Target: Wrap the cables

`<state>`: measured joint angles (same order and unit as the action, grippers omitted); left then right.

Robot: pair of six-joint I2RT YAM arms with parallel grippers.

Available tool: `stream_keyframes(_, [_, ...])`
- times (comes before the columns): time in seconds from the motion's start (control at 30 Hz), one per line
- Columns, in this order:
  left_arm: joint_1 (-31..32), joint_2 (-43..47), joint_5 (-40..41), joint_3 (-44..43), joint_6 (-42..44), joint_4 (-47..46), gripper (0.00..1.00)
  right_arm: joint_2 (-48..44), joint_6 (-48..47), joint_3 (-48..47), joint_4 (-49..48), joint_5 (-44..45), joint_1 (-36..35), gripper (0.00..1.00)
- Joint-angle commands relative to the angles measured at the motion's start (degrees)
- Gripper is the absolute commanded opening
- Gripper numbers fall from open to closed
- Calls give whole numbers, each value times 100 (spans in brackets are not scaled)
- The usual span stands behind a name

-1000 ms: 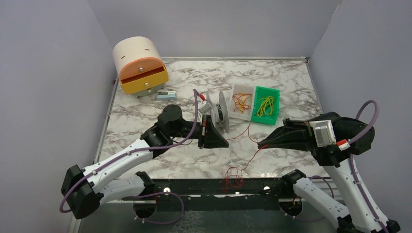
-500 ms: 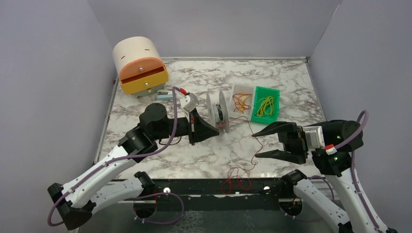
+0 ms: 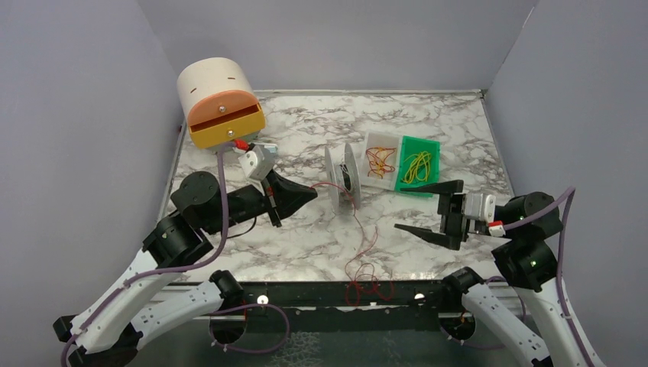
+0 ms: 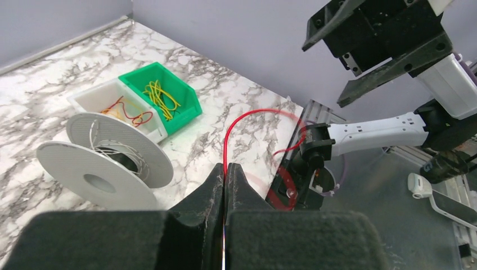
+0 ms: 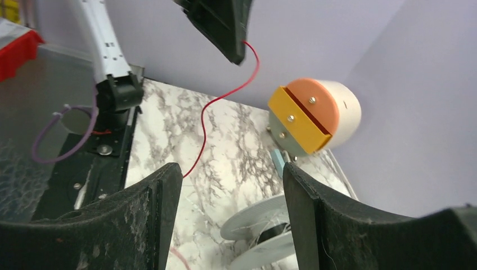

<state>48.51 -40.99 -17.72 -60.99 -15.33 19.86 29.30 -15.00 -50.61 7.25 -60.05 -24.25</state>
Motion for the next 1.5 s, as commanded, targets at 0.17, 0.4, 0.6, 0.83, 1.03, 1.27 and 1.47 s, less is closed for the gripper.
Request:
stream_keyframes(0.17, [18, 127, 325, -263, 303, 482, 0, 358, 317, -158, 587, 1057, 17, 71])
stream_keyframes(0.4, [18, -59, 185, -31, 261, 563, 0, 1073, 1578, -131, 21, 194, 17, 63])
stream_keyframes(0.6, [18, -188, 71, -19, 202, 558, 0, 1687, 2498, -100, -453, -72, 12, 59])
stream_keyframes(0.83, [18, -265, 5, 59, 171, 563, 0, 2067, 3749, 204, -1757, -279, -349, 58])
stream_keyframes(1.03, [18, -315, -75, 40, 101, 503, 0, 2519, 3718, 65, -1644, 31, -992, 57])
stream_keyframes(1.27, [16, -264, -133, 40, 109, 501, 0, 2839, 3681, 80, -1636, 561, -1465, 52])
stream_keyframes(1.47, [22, -189, -181, -5, 75, 478, 0, 2770, 3829, 544, -2074, 706, -1582, 48])
